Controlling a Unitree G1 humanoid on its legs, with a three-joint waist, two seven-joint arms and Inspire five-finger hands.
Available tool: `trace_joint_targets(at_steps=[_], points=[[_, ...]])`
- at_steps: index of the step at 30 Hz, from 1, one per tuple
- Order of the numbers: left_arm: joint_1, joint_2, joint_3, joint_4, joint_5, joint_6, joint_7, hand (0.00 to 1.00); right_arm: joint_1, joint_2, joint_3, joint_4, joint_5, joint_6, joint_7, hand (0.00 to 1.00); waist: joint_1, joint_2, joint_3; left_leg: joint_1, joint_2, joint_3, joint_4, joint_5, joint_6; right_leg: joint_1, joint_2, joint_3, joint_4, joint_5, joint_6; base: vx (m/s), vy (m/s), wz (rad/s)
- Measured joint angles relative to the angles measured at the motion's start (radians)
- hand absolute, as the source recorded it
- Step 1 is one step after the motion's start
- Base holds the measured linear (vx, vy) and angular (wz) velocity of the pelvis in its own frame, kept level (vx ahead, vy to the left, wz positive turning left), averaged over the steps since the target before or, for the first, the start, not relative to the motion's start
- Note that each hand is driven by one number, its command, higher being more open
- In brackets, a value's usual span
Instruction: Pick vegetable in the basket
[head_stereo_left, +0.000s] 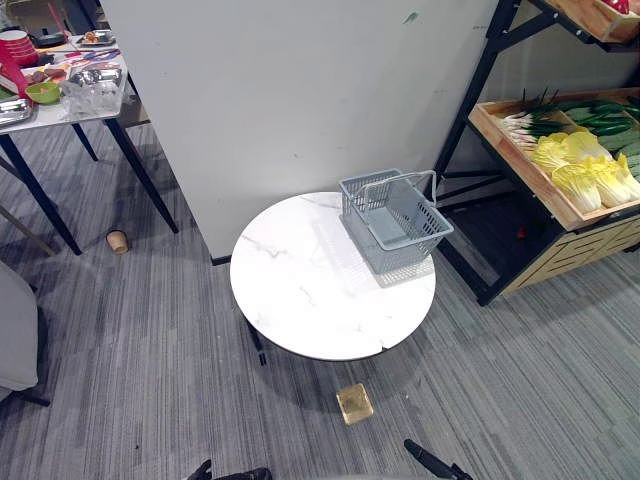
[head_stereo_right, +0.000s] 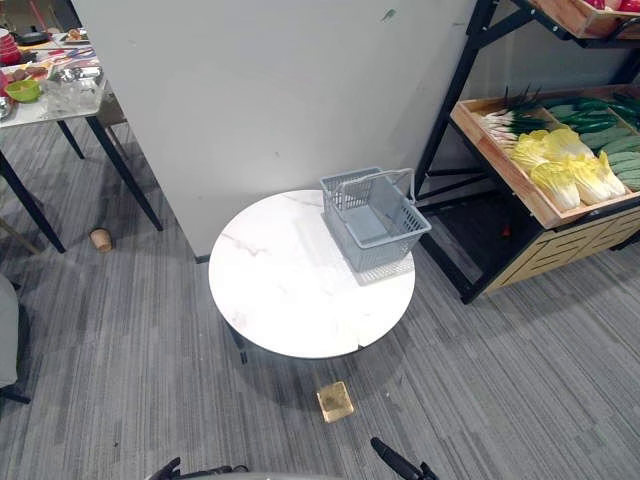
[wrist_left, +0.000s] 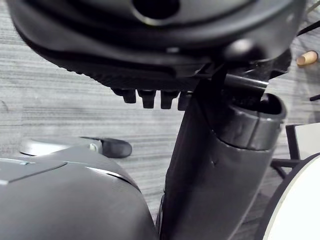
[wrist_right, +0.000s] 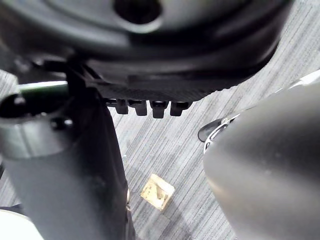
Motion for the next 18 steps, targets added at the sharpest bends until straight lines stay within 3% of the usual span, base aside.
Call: trace_joint_targets(at_steps=[7, 9, 11, 14, 16, 18], points=[[0.000, 0.001, -0.002, -0.005, -0.001, -0.005, -0.001, 1.00, -0.051, 0.020, 0.001, -0.004, 0.039, -0.012, 0.002, 1.00, 0.000, -0.004, 0.016, 0.014, -0.002, 0.018, 0.000, 0.000, 0.003, 0.001, -0.008, 0.002, 0.017, 0.011, 0.013, -0.01, 0.028, -0.05], [0.000, -0.004, -0.007, -0.013, -0.001, -0.005, -0.002, 1.00, -0.059, 0.016, 0.001, -0.014, 0.038, -0.017, 0.003, 1.00, 0.000, 0.009, 0.047, 0.034, 0.004, 0.027, 0.000, -0.017, 0.029, -0.014, -0.017, -0.005, 0.095, 0.009, 0.016, -0.08, 0.064, -0.06], [0.000, -0.009, -0.017, -0.021, 0.001, -0.006, -0.005, 1.00, -0.056, 0.004, -0.001, -0.041, 0.038, -0.020, 0.002, 1.00, -0.002, 0.026, 0.077, 0.046, 0.008, 0.027, 0.000, -0.036, 0.049, -0.117, -0.045, -0.027, 0.340, 0.010, 0.016, -0.10, 0.064, 0.08], [0.010, 0.000, -0.014, -0.022, 0.000, -0.006, -0.006, 1.00, -0.022, 0.013, -0.008, -0.051, 0.045, -0.020, 0.004, 1.00, -0.003, 0.015, 0.092, 0.070, 0.007, 0.008, 0.000, -0.039, 0.064, -0.221, -0.100, -0.018, 0.569, 0.042, -0.011, -0.05, 0.056, 0.24], [0.015, 0.001, -0.011, -0.028, 0.001, -0.006, -0.006, 1.00, -0.016, 0.014, -0.015, -0.057, 0.045, -0.021, 0.006, 1.00, -0.003, 0.011, 0.092, 0.071, 0.013, 0.004, 0.000, -0.043, 0.070, -0.229, -0.114, -0.041, 0.545, -0.033, -0.018, -0.04, 0.018, 0.12], [0.012, -0.001, -0.009, -0.029, 0.002, -0.005, -0.006, 1.00, -0.013, 0.015, -0.022, -0.061, 0.048, -0.021, 0.012, 1.00, -0.004, 0.018, 0.092, 0.073, 0.029, 0.003, 0.001, -0.044, 0.071, -0.242, -0.122, -0.057, 0.447, -0.048, -0.009, -0.02, -0.037, 0.01]])
